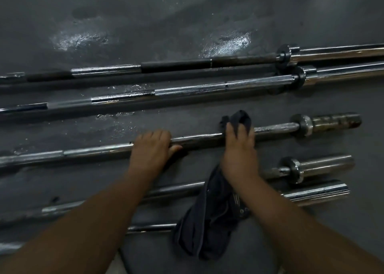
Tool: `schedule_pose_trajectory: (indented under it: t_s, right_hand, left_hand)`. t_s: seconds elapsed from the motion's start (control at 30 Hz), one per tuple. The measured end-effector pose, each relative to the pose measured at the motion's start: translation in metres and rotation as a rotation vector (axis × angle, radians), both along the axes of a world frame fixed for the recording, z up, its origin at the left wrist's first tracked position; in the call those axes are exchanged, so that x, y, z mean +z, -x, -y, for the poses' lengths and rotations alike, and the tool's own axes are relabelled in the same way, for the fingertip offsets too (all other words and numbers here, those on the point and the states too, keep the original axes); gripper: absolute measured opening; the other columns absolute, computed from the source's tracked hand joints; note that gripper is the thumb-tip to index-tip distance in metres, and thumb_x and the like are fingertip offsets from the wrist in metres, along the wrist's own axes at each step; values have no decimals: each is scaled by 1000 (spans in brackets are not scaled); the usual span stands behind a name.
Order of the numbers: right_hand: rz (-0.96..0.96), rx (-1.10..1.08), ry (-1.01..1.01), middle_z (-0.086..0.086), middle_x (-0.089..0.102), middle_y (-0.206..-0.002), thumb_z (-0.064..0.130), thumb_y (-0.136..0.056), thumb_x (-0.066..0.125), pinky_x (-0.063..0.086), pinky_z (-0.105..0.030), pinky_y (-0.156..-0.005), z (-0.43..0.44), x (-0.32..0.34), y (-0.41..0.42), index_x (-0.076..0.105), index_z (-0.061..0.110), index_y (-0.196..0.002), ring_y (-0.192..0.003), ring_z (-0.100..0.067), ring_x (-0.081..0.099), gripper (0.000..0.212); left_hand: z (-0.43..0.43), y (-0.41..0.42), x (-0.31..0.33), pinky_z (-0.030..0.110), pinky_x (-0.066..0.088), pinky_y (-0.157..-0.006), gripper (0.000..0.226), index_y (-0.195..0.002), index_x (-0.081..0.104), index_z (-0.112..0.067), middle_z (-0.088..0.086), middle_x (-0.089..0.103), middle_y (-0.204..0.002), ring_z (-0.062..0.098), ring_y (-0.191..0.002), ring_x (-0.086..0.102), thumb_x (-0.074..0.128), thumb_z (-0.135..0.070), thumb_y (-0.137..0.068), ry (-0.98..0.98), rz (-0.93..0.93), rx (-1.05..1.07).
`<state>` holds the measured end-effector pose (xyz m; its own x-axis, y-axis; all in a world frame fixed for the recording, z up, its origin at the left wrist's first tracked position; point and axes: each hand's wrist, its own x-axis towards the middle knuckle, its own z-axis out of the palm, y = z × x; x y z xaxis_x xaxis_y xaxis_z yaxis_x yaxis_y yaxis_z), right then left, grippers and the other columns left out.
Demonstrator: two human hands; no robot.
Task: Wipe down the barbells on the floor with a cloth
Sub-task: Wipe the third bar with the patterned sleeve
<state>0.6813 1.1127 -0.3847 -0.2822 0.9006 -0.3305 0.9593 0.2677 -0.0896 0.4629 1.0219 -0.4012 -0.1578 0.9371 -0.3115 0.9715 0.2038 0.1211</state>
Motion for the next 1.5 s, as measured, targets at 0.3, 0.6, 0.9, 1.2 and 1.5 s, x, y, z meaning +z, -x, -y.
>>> schedule_pose_trajectory:
  t_s: [0.3,0.6,0.9,1.2,1.5]
  right_hand:
    - [-89,198,-11,-12,31,-155,5,-88,53,50,-52,-97,-13,5,0,25,23,-155,-144,-40,26,75]
    - [-217,379,81,-8,27,-158,7,-90,52,47,-48,-100,25,9,54,24,26,-156,-150,-37,14,73]
    - [-217,366,105,-10,21,-161,8,-88,57,44,-48,-102,46,9,60,19,25,-157,-150,-40,9,81]
    - [-126,133,-56,-12,39,-150,9,-85,47,52,-49,-94,25,3,45,38,22,-151,-143,-44,26,67]
    - [-60,27,-26,-12,29,-157,9,-84,58,47,-52,-102,0,-4,15,27,22,-155,-147,-42,16,79]
  left_hand:
    - [-31,24,2,39,44,-77,43,-96,58,-21,14,68,-100,35,-94,64,27,-50,-104,33,74,163]
    - [-52,22,12,37,45,-89,50,-123,58,-17,16,63,-123,33,-113,60,20,-44,-107,260,96,125]
    - [-49,25,9,36,47,-78,38,-109,60,-15,17,66,-113,36,-102,63,31,-39,-103,187,104,160]
    - [-51,28,10,38,48,-90,43,-115,65,-15,18,65,-120,36,-107,62,31,-38,-104,273,105,162]
    - [-8,3,-1,39,42,-67,38,-81,57,-19,8,66,-77,35,-74,62,31,-40,-100,-101,-29,174]
